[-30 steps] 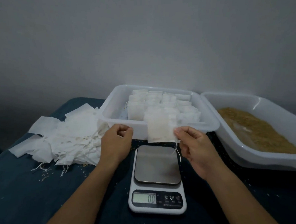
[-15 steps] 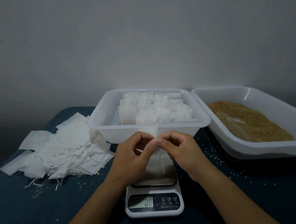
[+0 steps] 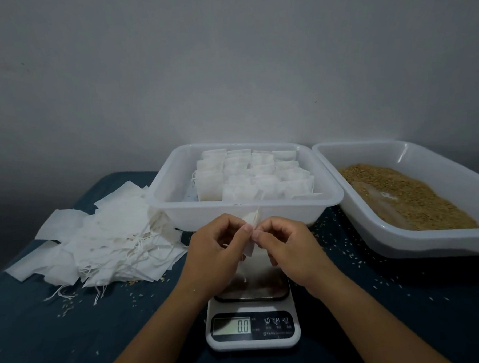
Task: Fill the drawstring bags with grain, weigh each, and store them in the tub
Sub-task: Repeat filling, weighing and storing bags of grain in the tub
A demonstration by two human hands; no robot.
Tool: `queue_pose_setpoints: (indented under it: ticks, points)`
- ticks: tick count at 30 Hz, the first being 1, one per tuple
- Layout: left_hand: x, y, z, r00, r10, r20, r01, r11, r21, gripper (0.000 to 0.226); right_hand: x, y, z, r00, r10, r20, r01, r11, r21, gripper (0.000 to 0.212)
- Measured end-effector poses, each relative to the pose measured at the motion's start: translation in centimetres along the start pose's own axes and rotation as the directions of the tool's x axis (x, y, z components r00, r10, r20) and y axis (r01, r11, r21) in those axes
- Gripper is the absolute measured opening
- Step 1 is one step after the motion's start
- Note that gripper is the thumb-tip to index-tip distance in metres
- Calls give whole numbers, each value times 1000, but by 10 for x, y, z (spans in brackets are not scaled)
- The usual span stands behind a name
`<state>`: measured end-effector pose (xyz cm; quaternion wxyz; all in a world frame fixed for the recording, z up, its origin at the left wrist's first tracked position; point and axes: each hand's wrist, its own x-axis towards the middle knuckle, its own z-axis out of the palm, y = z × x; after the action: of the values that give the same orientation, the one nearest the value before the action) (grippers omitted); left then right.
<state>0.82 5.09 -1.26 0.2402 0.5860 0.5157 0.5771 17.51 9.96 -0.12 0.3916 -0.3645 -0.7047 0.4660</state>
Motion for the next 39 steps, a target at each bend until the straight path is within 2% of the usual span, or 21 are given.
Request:
queue_pose_setpoints:
  ticks: [5, 13, 19, 24, 26, 28, 31, 34, 39]
  points:
    - [-2, 4, -1, 992, 128, -2, -127, 984, 125, 14, -1, -3, 3, 999, 33, -41, -33, 999, 8, 33]
    - [-3, 5, 0, 990, 142, -2, -139, 976, 170, 15, -1, -1, 3, 997, 27, -67, -27, 1000, 3, 31]
    - [0, 2, -1, 978, 71, -194, -25, 972, 233, 18, -1, -1, 2, 994, -4, -109, -10, 992, -127, 31]
    - [1, 5, -5, 958, 226, -174, -137, 900, 414, 11, -1, 2, 3, 994, -28, -103, -3, 957, -290, 25]
    - [2, 5, -8, 947, 276, -162, -173, 868, 466, 10, -2, 3, 4, 975, -164, -148, 97, 921, -376, 17]
    - [2, 6, -11, 937, 312, -157, -198, 845, 496, 9, -3, 1, 2, 907, -391, -159, 281, 841, -463, 9]
    - [2, 6, -14, 928, 346, -137, -231, 825, 516, 7, -4, 0, -2, 787, -617, -14, 522, 677, -520, 9]
    - [1, 9, -13, 931, 348, -106, -256, 833, 490, 6, -5, 3, -4, 761, -631, 154, 582, 557, -592, 14]
    - [0, 9, -13, 960, 267, -85, -226, 917, 330, 15, -4, 0, -9, 808, -546, 222, 534, 519, -667, 21]
